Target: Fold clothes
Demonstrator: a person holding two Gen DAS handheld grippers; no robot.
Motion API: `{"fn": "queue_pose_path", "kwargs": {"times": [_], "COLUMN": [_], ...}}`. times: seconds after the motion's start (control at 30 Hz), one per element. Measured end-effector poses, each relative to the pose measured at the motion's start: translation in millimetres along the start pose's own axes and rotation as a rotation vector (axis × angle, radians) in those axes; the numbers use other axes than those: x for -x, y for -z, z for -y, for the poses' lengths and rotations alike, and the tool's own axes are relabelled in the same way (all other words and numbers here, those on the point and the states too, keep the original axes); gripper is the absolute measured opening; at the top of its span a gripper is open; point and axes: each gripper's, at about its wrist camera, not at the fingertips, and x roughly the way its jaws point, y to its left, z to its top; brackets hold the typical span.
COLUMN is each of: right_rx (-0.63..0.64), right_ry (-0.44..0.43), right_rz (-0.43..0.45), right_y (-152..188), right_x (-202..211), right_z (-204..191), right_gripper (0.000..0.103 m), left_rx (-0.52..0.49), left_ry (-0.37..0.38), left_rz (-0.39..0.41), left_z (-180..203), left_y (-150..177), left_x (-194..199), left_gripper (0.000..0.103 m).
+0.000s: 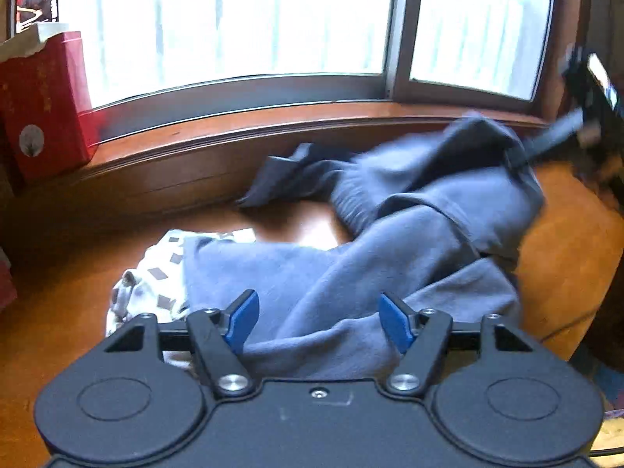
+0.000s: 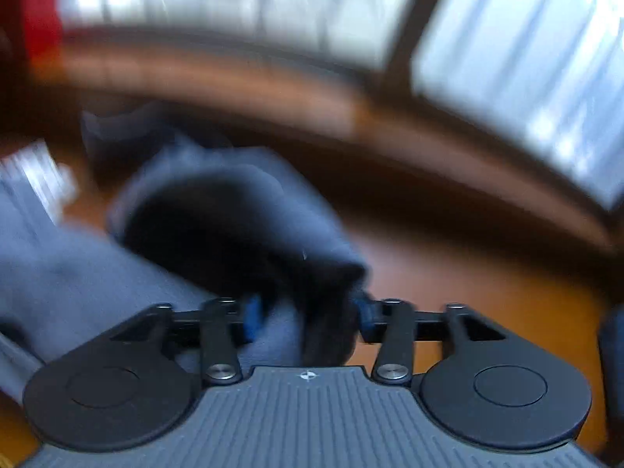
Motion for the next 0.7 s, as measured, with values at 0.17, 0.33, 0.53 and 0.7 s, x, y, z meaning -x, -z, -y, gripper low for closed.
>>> {"fn": "queue_pose_path", "kwargs": {"times": [0.17,0.33,0.53,0.7], "right_rx": [-0.021,0.204,0.508,0.689], "right_ry": [-0.046,-0.118,-0.352,-0.335], "right_rz": [0.073,0.192,0.181,0.063], "right_y": [11,9,15,25], "right_x": [43,100,93,50], "right_z": [-17,-55,-127,-179], "right_gripper": [0.07,0.078,0.086,0.086], "left_rx": [0.011,0.041,0.057,0.062], "left_ry": [-0.057,-0.072,-0.077,-0.094], "left_rz": [-0.015,-0.029,-0.056,-0.087], "left_z": [-10,-22,-27,-22], "left_y": [2,5,8,13], "left_x": [7,5,-5,-24], "left_gripper": [0.066,0.073,0.084,0.09]}}
